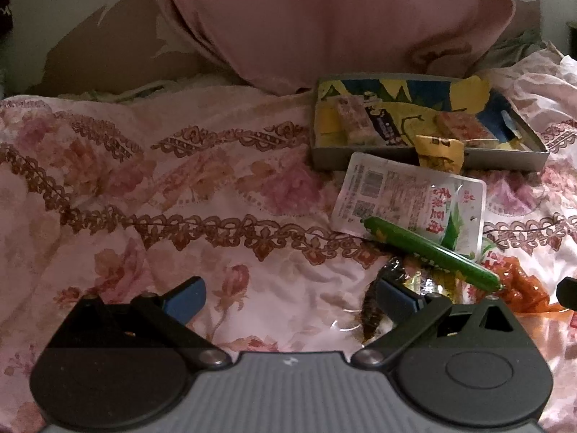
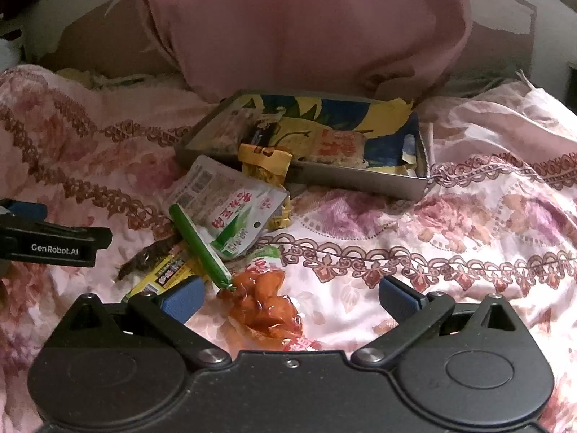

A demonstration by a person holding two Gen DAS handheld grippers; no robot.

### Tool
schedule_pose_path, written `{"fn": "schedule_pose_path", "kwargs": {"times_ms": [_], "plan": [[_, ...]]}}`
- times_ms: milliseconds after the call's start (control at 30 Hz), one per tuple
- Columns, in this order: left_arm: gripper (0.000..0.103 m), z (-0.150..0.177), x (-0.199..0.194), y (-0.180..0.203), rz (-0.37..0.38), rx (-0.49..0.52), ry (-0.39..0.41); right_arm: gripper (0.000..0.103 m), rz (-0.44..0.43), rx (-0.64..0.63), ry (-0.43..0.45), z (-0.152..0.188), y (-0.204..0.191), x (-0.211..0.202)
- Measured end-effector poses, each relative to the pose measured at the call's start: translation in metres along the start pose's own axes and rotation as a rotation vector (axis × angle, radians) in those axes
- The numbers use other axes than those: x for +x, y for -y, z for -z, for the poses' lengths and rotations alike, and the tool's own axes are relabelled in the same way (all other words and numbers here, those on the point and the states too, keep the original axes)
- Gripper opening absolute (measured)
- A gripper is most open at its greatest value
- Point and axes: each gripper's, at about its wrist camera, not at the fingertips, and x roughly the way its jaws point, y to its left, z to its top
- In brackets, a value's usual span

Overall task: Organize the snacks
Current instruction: 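Lower both open tools toward the green stick snack and dark packet, then grasp the green stick snack with the right tool while the left tool grasps the dark brown packet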

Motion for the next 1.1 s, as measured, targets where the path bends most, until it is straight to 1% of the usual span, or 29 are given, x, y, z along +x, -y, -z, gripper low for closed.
{"fn": "schedule_pose_path", "kwargs": {"times_ms": [267, 400, 467, 600, 667, 733, 867, 933, 1000, 1100], "plan": [[0.103, -0.003, 0.016, -0.015, 0.023, -0.060, -0.059, 0.102, -0.014, -0.046, -0.021, -0.002, -0.003, 0.020], [0.103, -0.006, 0.028, -0.017, 0.032, -0.013, -0.121, 0.102, -0.034, -0.092, -0.005, -0.003, -0.012, 0.028], [0.103, -0.009, 0.033, -0.020, 0.062, 0.004, -0.143, 0.102, -0.052, -0.114, 0.009, -0.004, -0.017, 0.030], [0.103, -0.017, 0.041, -0.025, 0.184, 0.018, -0.170, 0.102, -0.082, -0.162, 0.020, -0.006, -0.025, 0.039], [0.103, -0.020, 0.045, -0.024, 0.234, 0.037, -0.167, 0.101, -0.097, -0.179, 0.023, -0.007, -0.028, 0.043], [0.103, -0.022, 0.050, -0.019, 0.279, 0.080, -0.165, 0.098, -0.108, -0.202, 0.025, -0.008, -0.032, 0.046], [0.102, -0.025, 0.060, -0.010, 0.319, 0.173, -0.185, 0.092, -0.115, -0.235, 0.024, -0.009, -0.039, 0.054], [0.103, -0.026, 0.063, -0.009, 0.352, 0.195, -0.188, 0.090, -0.121, -0.254, 0.021, -0.010, -0.043, 0.057], [0.103, -0.027, 0.064, -0.009, 0.369, 0.208, -0.195, 0.089, -0.126, -0.277, 0.021, -0.010, -0.046, 0.059], [0.102, -0.027, 0.067, -0.010, 0.367, 0.220, -0.194, 0.086, -0.132, -0.307, 0.007, -0.011, -0.053, 0.064]]}}
